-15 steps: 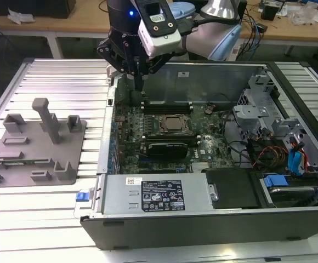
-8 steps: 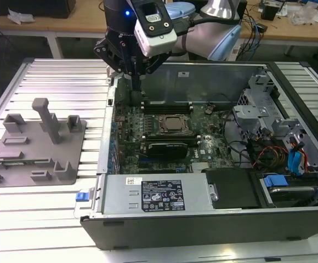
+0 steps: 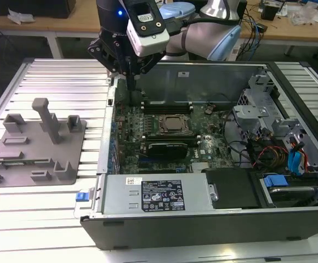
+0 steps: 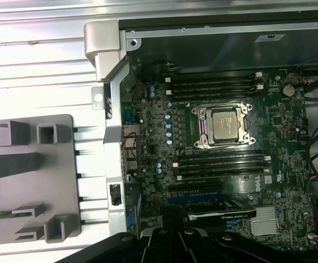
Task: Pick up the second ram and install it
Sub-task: 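Reach for the second ram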
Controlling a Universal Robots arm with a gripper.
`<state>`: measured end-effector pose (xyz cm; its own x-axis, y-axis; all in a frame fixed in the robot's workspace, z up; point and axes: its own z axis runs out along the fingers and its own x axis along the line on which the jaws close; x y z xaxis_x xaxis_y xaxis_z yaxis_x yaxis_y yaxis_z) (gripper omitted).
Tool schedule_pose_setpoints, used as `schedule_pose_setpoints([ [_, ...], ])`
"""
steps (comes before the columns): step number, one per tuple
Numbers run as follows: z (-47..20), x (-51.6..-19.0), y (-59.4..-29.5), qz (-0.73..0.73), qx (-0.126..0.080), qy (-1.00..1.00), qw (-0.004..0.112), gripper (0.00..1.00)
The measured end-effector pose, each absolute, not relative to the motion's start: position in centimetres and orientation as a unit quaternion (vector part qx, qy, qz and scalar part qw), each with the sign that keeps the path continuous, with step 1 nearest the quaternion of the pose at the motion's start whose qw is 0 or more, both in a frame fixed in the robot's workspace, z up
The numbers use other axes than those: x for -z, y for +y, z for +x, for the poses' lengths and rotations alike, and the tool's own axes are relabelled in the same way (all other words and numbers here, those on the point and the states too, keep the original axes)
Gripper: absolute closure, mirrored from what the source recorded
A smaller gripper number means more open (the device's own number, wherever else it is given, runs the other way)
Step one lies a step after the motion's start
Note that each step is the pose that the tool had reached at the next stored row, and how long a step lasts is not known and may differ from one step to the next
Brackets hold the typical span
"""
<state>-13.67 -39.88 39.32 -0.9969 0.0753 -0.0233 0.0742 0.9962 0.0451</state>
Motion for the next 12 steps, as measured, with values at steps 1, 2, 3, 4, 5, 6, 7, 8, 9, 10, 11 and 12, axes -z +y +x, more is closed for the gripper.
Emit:
schedule_pose_setpoints([
  [1,-13.7,-39.3,-39.9,0.037,-0.022,0.999,0.012,0.92],
  [2,-13.8,-39.3,-39.9,0.037,-0.022,0.999,0.012,0.92],
  [3,-13.9,-39.3,-39.9,0.037,-0.022,0.999,0.013,0.92],
  [4,-14.0,-39.3,-39.9,0.037,-0.022,0.999,0.012,0.92],
  [5,-14.1,-39.3,-39.9,0.037,-0.022,0.999,0.012,0.92],
  [6,-14.2,-39.3,-39.9,0.037,-0.022,0.999,0.012,0.92],
  [7,-14.3,-39.3,-39.9,0.037,-0.022,0.999,0.012,0.92],
  [8,-14.5,-39.3,-39.9,0.037,-0.022,0.999,0.012,0.92],
  [9,-14.6,-39.3,-39.9,0.037,-0.022,0.999,0.012,0.92],
  [10,-14.6,-39.3,-39.9,0.037,-0.022,0.999,0.012,0.92],
  [11,-14.7,-39.3,-39.9,0.037,-0.022,0.999,0.012,0.92],
  [12,-14.8,-39.3,-39.9,0.037,-0.022,0.999,0.013,0.92],
])
